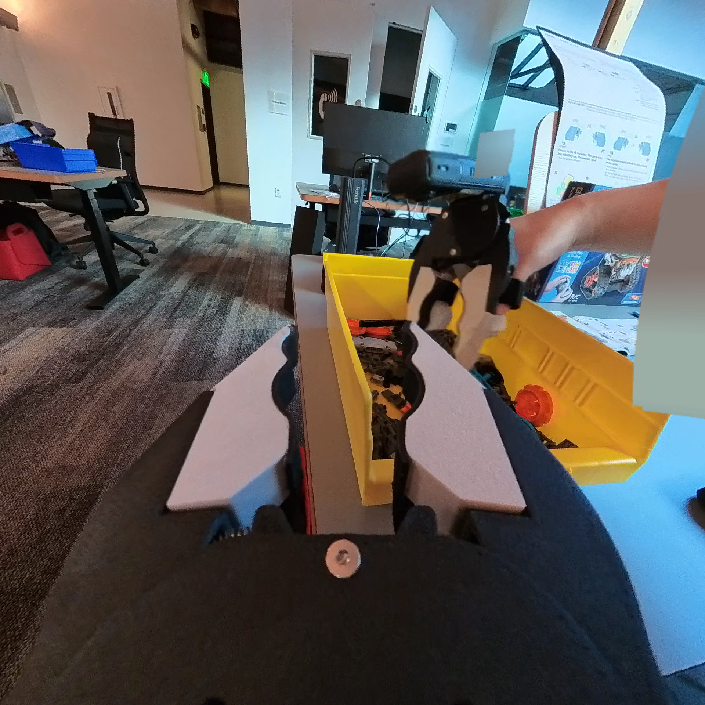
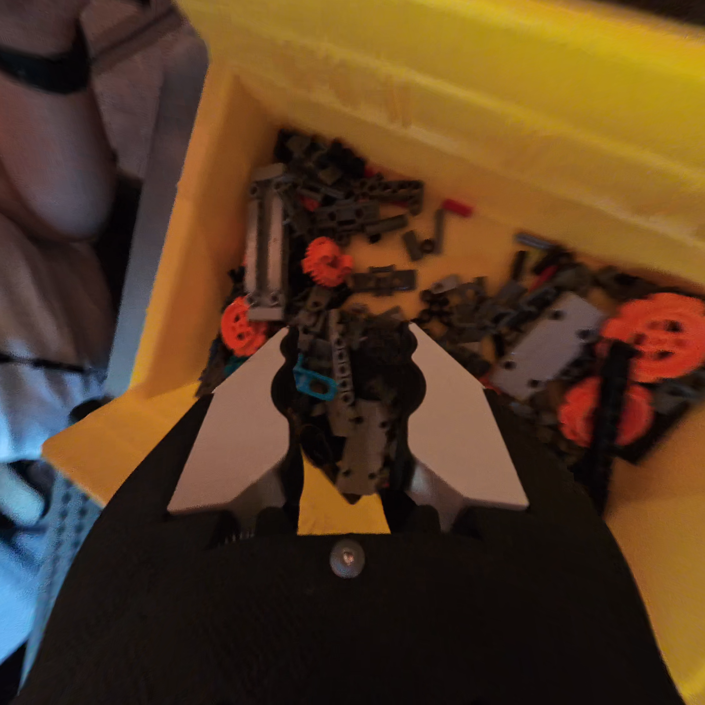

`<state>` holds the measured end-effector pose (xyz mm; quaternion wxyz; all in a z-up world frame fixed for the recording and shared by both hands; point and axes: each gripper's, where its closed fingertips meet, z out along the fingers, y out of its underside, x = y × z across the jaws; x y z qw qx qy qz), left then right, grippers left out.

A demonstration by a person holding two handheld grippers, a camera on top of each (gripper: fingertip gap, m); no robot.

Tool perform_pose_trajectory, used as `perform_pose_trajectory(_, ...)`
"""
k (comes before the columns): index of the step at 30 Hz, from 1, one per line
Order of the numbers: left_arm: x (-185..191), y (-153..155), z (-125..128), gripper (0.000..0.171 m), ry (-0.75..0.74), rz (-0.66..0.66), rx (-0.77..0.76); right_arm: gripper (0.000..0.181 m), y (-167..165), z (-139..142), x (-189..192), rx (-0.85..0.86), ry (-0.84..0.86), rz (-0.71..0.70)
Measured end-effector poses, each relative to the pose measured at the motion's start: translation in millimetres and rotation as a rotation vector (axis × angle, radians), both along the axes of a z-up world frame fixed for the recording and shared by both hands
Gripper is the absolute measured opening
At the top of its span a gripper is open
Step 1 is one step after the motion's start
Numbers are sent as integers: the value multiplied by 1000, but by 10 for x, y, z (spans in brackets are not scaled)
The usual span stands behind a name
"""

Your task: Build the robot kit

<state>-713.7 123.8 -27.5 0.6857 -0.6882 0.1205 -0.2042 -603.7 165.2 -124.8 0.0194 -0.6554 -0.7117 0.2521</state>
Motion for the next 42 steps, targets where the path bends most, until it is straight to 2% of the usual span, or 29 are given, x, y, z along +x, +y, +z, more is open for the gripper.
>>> perform_pose_trajectory(2,15,-8,12,52,0,-5,3,52,339,54,-114,78,79,-130)
perform_pose_trajectory(5,25,-19,30,52,11,2,8,53,909,4,-98,334,80,-253)
perform_pose_trajectory(9,56,-31,54,52,11,-6,15,64,1239,-4,-215,463,119,-369)
perform_pose_trajectory(10,64,-32,59,52,11,-8,17,70,1260,-65,-231,445,96,-391)
perform_pose_trajectory(13,107,-39,60,52,22,-21,19,69,1226,-287,-231,388,-14,-400)
perform_pose_trajectory(15,109,-31,40,52,40,-17,13,42,1092,-299,-289,291,-7,-407)
perform_pose_trajectory(17,110,-30,30,52,42,-19,10,34,976,-279,-231,249,-47,-385)
perform_pose_trajectory(19,111,-30,32,52,30,-26,9,4,762,-230,-134,183,-78,-327)
perform_pose_trajectory(23,112,-32,42,51,14,-34,12,4,247,-131,70,-14,-138,-295)
perform_pose_trajectory(24,116,-33,42,51,12,-36,12,4,175,-105,105,-31,-140,-285)
perform_pose_trajectory(25,123,-34,42,51,12,-39,12,12,167,-78,118,-19,-127,-281)
perform_pose_trajectory(27,137,-41,42,51,15,-43,9,35,272,2,100,60,-65,-294)
perform_pose_trajectory(31,140,-69,85,52,29,-37,21,37,595,272,72,225,75,-364)
perform_pose_trajectory(34,137,-92,152,51,3,-38,43,37,801,370,163,361,137,-419)
perform_pose_trajectory(38,208,-105,173,51,-24,-75,46,38,1003,234,159,401,92,-493)
perform_pose_trajectory(42,226,-131,192,51,19,-60,49,37,1174,76,-87,364,30,-562)
